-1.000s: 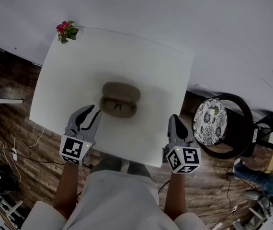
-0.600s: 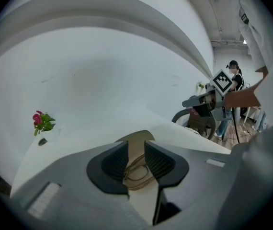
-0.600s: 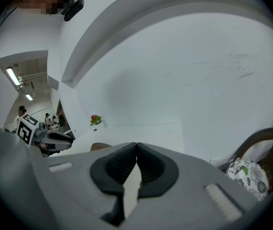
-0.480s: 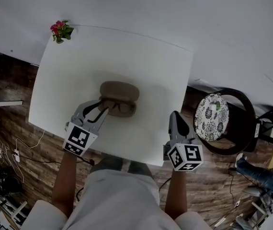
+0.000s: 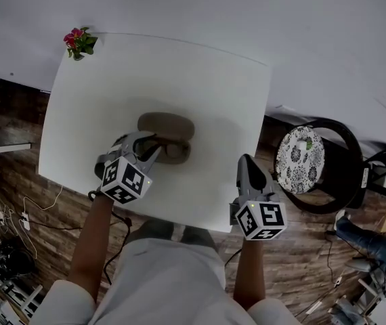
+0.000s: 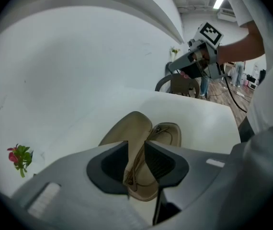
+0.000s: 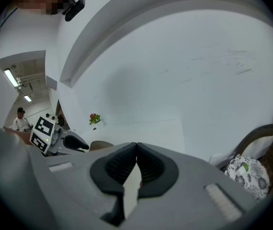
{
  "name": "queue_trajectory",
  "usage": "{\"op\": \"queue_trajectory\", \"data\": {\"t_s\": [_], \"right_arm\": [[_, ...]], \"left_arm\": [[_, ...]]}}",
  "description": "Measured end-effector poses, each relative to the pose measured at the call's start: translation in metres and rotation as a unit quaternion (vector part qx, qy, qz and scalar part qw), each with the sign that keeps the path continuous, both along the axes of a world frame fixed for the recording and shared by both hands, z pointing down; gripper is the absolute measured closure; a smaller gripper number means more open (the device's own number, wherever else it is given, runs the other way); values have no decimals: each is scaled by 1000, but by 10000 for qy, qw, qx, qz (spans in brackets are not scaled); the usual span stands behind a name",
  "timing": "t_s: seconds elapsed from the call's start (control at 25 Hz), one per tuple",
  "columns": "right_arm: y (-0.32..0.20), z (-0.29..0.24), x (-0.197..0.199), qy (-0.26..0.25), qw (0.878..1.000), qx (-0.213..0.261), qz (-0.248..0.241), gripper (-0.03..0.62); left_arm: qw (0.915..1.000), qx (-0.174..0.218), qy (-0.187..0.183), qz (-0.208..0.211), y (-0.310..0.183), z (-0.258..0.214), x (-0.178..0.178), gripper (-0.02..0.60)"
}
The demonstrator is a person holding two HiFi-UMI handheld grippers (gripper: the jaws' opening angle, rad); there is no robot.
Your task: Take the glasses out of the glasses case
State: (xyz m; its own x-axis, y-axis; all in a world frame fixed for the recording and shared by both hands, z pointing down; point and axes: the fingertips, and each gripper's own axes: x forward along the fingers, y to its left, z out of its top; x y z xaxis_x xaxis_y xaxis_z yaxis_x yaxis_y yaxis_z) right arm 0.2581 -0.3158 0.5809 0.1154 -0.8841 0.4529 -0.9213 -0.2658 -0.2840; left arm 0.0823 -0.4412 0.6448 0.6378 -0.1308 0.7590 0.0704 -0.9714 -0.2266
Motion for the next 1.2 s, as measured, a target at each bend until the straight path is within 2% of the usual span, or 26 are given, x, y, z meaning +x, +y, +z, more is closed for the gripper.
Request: {"op": "queue_trajectory", "data": {"t_s": [0.2,0.52,0.76,1.2], "right_arm": [[1,3,1,-17,10000,-55,30,591],[4,9,-1,-54,9999,-103,55,591],[7,11,-1,-39,9998,-167,61,591],[10,5,-5,-25,9999,-134,-19,591]], "left_arm": [[9984,193,-422,328,0,17,7,466],[9938,102,-848,708,9,43,15,466],[9931,85,-922,724,8,51,17,477],[9898,173,-1098,890,12,50,17,535]]}}
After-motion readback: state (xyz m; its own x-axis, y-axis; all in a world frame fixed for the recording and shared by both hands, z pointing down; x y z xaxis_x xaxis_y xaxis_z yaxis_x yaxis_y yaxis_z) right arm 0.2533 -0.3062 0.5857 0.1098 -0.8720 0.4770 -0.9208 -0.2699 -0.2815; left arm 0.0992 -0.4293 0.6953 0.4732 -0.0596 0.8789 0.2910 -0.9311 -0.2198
